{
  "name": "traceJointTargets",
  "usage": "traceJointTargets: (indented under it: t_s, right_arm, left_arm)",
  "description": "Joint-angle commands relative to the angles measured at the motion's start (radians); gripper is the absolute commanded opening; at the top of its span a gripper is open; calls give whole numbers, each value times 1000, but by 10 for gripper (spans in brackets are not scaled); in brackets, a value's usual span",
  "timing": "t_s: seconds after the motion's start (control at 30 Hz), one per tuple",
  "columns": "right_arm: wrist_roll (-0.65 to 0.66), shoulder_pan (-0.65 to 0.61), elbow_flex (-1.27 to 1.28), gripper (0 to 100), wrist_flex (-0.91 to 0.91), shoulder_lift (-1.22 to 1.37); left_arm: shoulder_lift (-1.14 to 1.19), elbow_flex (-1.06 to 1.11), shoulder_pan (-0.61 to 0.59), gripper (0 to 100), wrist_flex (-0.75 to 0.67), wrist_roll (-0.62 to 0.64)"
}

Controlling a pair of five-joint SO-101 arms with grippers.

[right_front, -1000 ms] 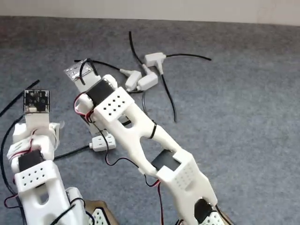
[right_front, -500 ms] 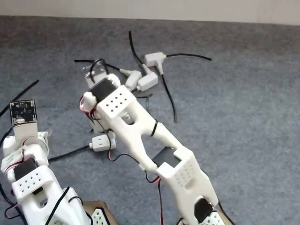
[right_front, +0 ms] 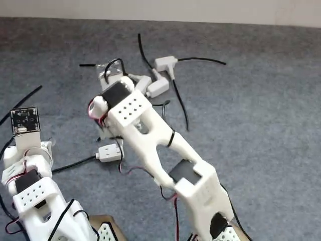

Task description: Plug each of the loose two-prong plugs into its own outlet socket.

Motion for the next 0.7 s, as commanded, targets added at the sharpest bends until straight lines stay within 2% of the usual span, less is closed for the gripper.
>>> traceJointTargets:
  t_s: [0.0, 0.27, 0.67]
  right_arm:
    - [55, -48, 90, 9, 19, -85]
    - [68, -84, 131, 9, 19, -51]
    - [75, -81, -50, 9, 21, -47]
  left_arm:
    - [-2, -1, -4, 288, -14, -8]
    - [-2, 2, -4, 288, -12, -8]
    - [-2, 31, 1, 288, -17, -9]
